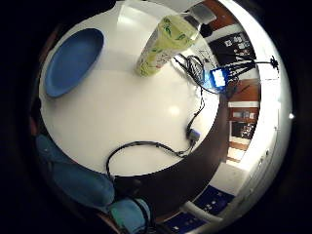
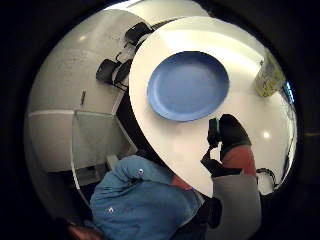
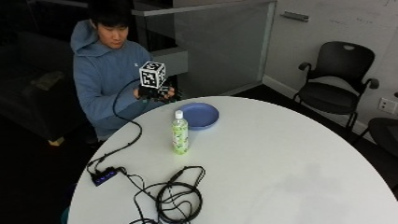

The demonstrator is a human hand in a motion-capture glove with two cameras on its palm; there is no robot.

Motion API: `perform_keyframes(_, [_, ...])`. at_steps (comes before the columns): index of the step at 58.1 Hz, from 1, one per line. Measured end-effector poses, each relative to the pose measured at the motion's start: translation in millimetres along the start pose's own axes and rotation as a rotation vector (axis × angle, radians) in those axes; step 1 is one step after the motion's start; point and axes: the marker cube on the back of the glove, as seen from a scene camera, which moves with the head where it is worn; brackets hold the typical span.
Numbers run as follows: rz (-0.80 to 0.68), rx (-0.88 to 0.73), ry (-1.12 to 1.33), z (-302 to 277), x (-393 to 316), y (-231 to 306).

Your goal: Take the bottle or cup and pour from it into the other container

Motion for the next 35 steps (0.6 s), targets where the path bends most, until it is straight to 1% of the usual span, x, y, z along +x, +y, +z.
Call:
perform_keyframes(20, [0.013,0.027,0.006,-3,11,13])
perform_keyframes(35, [0.043,0.118,0.041,-15,36,34])
